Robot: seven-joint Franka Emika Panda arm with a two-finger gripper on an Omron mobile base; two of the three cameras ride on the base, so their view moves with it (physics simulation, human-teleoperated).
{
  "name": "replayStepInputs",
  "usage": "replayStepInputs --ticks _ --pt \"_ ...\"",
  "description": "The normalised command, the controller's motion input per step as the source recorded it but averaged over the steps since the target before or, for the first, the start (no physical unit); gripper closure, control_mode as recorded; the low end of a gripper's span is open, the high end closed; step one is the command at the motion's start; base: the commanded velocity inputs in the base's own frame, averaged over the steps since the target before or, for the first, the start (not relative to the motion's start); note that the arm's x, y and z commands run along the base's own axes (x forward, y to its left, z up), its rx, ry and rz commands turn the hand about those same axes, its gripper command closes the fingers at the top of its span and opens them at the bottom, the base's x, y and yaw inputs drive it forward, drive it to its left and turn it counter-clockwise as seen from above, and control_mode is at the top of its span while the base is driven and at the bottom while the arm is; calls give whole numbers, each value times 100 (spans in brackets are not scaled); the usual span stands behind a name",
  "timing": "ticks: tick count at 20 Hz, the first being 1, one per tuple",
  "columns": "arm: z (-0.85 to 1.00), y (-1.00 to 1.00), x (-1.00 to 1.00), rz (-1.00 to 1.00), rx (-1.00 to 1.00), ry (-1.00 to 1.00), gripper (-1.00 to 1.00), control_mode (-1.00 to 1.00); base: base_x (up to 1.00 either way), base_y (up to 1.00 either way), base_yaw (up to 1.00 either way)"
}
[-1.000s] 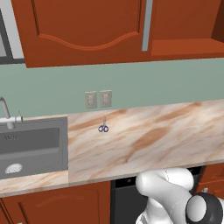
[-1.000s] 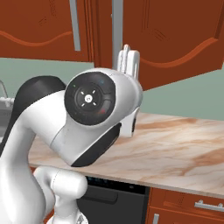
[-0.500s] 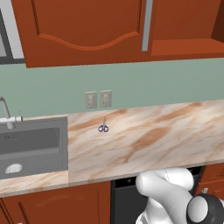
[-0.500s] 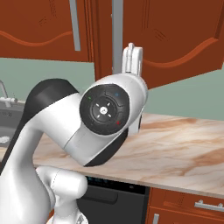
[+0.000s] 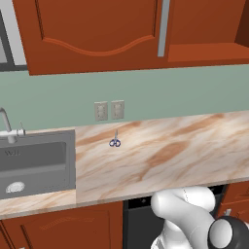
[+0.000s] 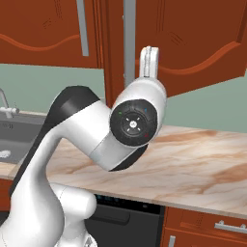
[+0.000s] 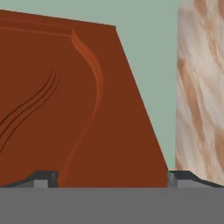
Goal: Close all open cabinet doors.
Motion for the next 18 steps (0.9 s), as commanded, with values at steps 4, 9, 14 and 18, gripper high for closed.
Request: replayStepInputs --ticks 4,9,14,18 --pt "5 3 27 9 4 -6 -100 -100 0 0 0" --pt "1 2 26 12 4 -2 -100 -100 0 0 0" --pt "2 11 25 15 4 0 -100 -100 0 0 0" --pt "3 16 30 19 5 0 -100 -100 0 0 0"
